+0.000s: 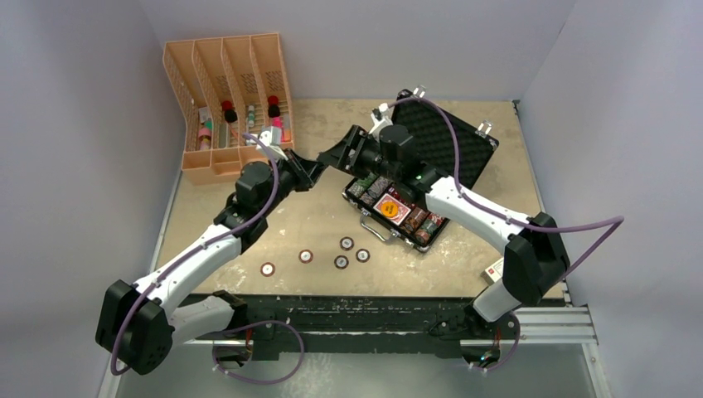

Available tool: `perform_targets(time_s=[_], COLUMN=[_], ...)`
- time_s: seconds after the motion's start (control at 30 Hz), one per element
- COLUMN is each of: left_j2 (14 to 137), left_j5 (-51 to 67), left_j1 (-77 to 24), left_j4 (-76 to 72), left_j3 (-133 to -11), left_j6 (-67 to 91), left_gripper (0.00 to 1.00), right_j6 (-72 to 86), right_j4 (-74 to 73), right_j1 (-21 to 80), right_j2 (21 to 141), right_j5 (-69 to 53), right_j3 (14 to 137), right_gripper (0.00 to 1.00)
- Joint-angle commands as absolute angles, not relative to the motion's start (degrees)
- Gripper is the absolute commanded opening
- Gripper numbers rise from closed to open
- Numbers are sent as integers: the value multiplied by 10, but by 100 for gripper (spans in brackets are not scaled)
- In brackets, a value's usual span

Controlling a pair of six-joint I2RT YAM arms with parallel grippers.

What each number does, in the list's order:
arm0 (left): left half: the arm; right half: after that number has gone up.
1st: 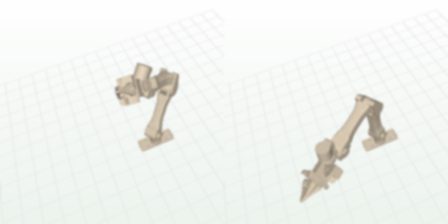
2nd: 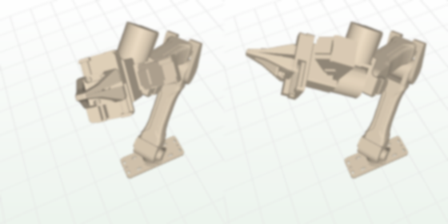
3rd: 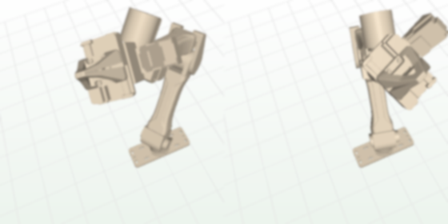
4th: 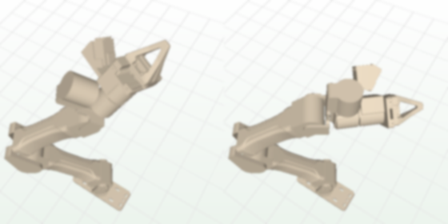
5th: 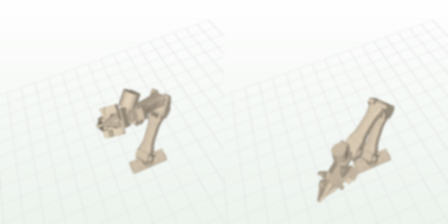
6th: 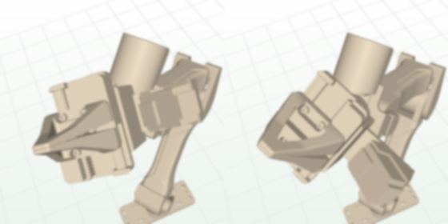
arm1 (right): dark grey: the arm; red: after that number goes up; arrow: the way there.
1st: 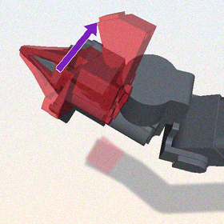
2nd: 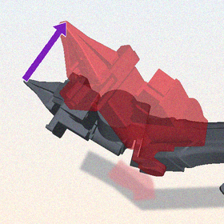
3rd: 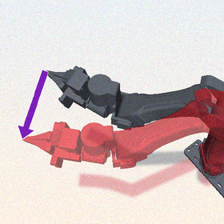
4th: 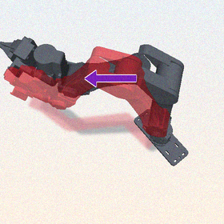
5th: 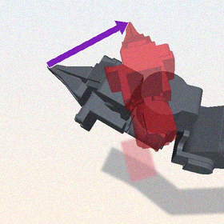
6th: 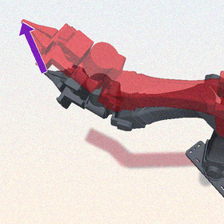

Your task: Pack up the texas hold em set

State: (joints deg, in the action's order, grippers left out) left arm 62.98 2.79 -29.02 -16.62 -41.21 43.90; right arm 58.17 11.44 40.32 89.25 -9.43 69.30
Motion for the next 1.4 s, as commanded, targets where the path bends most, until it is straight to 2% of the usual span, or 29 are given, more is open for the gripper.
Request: perform_targets(time_s=[0.0,0.13,0.27,0.4,0.57,0.8,0.9,1.0,1.1,1.27,1.37], left_j2=[613,603,602,595,577,556,553,553,553,552,552], left_j5=[23,67,170,311,397,454,466,468,471,470,466], left_j1=[-291,-289,-278,-277,-278,-278,-278,-278,-278,-278,-278], left_j4=[-164,-82,-30,-47,-74,-61,-59,-45,-37,-41,-42], left_j3=[-446,-483,-523,-541,-539,-539,-538,-538,-538,-538,-537], left_j6=[404,339,293,276,272,240,234,224,215,216,216], left_gripper=[0,0,0,0,0,0,0,0,0,0,0], right_j6=[487,343,219,160,115,52,25,20,20,30,32], right_j4=[125,154,157,152,159,107,85,76,77,86,86], right_j1=[383,333,316,314,314,314,314,314,314,315,315], right_j2=[873,834,792,765,737,726,736,749,759,776,782], right_j5=[-149,-240,-328,-394,-511,-566,-567,-581,-594,-647,-663], right_j3=[728,722,715,708,691,693,706,712,713,712,712], right_gripper=[72,82,83,81,75,66,58,43,34,32,23])
